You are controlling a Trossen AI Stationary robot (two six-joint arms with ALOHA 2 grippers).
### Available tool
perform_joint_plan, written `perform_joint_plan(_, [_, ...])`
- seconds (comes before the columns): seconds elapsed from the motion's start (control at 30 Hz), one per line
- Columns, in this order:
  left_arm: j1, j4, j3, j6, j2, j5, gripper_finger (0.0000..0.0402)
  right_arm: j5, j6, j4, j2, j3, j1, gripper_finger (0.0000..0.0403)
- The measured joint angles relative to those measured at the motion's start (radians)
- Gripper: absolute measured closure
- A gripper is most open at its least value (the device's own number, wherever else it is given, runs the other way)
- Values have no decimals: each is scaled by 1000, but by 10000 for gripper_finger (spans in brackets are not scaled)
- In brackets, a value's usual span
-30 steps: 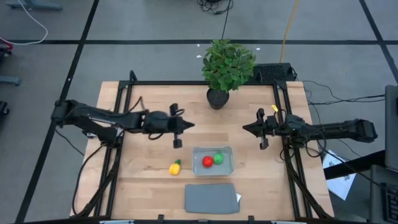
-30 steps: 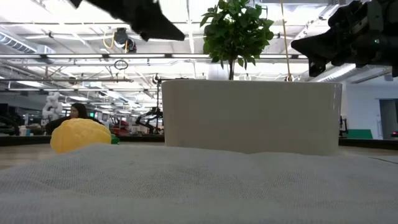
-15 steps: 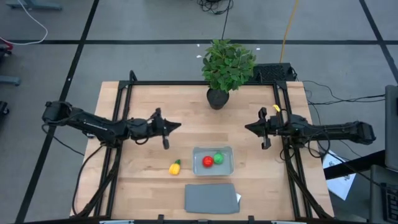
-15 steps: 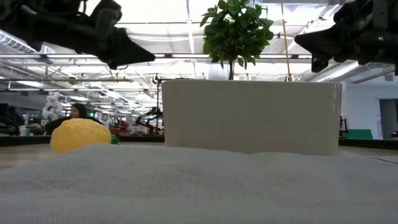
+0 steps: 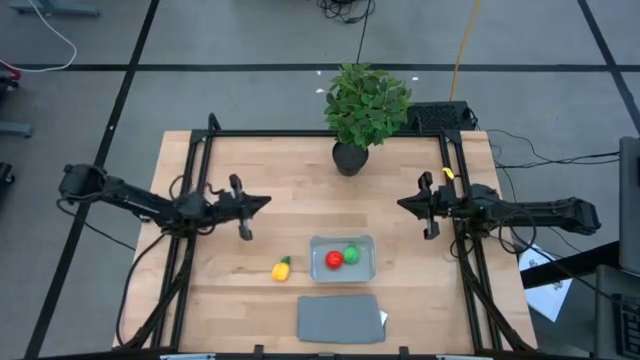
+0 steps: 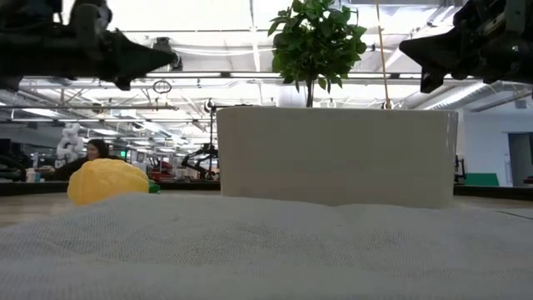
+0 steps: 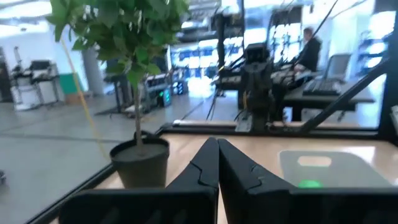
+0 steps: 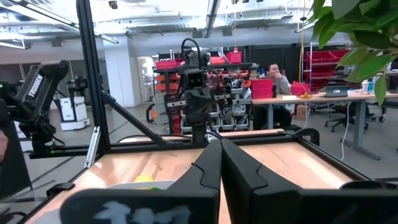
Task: Pick and placing Produce into tupperware
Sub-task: Put the pineapple into the gray bin
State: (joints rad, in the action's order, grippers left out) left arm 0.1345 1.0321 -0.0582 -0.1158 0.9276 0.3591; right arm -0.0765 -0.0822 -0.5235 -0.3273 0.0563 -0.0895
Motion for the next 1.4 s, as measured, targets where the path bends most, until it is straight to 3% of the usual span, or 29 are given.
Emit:
perform_joint_plan(0.3, [1,-21,47,-21,-145,-29,401,-2,0,7,11,0,0,403])
perform_joint_plan(0.67, [65,-451,8,-104,-505,116,401,-3,-3,52,44,0,0,403])
perform_joint_plan(0.83, [49,-651,2,-50,-606,117,402,-3,-3,59,57,0,0,403])
perform_joint_plan(0.9, [40,-678,2,-35,-621,89,401,-3,-3,58,57,0,0,403])
perform_joint_plan(1.13, [35,-723,2,-31,-622,-155,401,-4,-7,58,57,0,0,403])
perform_joint_plan(1.4, [35,-753,2,-36,-587,-177,392,-4,-7,65,57,0,0,403])
